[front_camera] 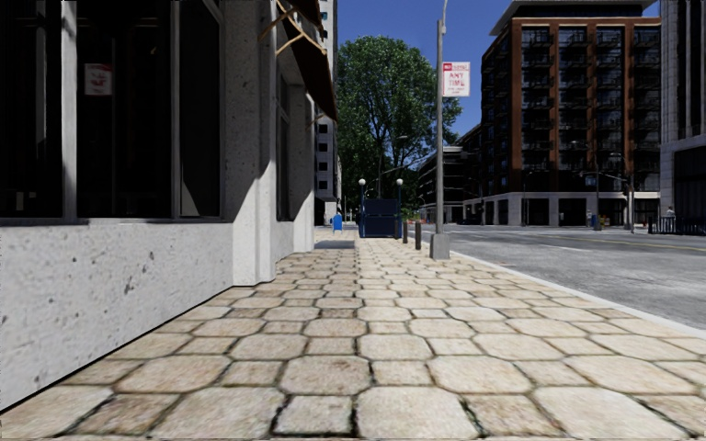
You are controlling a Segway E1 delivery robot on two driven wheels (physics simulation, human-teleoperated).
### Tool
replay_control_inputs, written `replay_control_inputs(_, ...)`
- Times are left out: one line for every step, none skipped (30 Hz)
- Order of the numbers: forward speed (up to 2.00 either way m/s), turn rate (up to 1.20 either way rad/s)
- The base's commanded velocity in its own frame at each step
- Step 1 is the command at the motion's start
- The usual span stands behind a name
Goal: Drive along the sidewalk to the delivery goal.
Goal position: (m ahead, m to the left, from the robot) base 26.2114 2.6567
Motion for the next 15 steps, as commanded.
replay_control_inputs(2.00,0.00)
replay_control_inputs(2.00,0.00)
replay_control_inputs(2.00,0.00)
replay_control_inputs(2.00,0.00)
replay_control_inputs(2.00,0.00)
replay_control_inputs(2.00,0.00)
replay_control_inputs(2.00,0.00)
replay_control_inputs(2.00,0.00)
replay_control_inputs(2.00,0.00)
replay_control_inputs(2.00,0.00)
replay_control_inputs(2.00,0.00)
replay_control_inputs(2.00,0.00)
replay_control_inputs(2.00,0.00)
replay_control_inputs(2.00,0.00)
replay_control_inputs(2.00,0.00)
